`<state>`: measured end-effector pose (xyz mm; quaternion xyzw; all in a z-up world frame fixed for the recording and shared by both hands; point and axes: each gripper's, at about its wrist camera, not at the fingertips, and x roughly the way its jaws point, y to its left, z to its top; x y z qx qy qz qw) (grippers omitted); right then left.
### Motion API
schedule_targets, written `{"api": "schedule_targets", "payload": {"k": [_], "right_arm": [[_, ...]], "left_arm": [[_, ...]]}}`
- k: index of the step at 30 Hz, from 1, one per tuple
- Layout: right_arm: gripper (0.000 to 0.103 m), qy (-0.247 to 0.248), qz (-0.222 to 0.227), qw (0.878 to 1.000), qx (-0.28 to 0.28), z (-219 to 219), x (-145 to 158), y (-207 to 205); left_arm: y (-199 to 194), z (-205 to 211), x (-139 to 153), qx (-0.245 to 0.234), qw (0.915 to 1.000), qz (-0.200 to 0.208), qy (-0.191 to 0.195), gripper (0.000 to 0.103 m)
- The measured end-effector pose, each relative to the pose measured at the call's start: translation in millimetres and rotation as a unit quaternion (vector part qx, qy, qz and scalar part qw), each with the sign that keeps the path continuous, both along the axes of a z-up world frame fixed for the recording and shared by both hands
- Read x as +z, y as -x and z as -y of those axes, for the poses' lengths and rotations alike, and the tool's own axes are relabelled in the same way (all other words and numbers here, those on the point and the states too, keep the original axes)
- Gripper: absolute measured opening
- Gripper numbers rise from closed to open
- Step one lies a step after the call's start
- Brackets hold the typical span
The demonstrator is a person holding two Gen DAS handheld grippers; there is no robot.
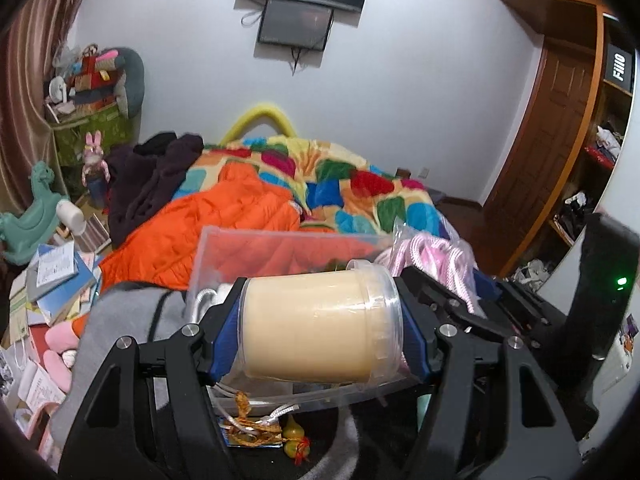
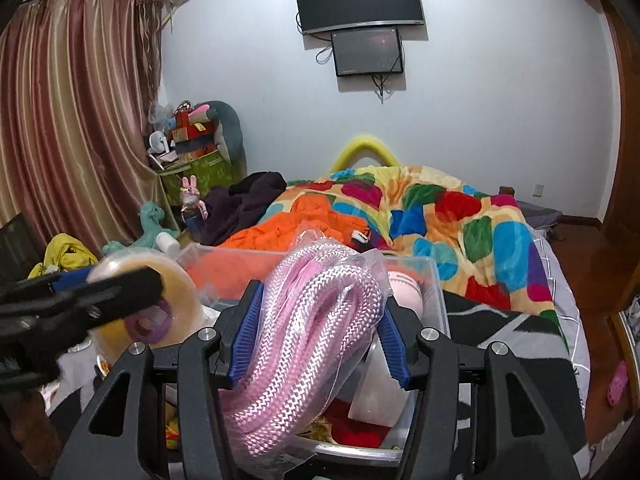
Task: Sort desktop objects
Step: 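Lower the rope bag into the clear box with the right gripper while the left lowers the beige jar in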
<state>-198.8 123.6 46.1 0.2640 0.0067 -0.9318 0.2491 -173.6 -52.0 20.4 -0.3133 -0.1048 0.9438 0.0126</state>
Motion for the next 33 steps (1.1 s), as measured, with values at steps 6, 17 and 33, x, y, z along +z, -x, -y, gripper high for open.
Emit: {"api": "schedule_targets", "payload": {"k": [6, 17, 33], "right_arm": [[0.05, 0.0, 0.015, 1.0, 0.001, -1.2, -6.3, 5.5], [0.055, -0.001, 0.047, 0.999, 0.0, -5.0, -17.3, 19.9], [0.061, -0.044, -0.037, 0.998, -0.022, -13.1, 1.9, -18.1]], "left_arm": [[9.4, -2.1, -18.2, 0.004, 0.9998, 0.02, 0.003, 0.067], [12.9, -7.1, -35.1, 0.006, 0.999, 0.034, 0.03, 0.067], [-0.1, -10.2, -25.9, -0.019, 0.9994, 0.02, 0.021, 0.068]]}}
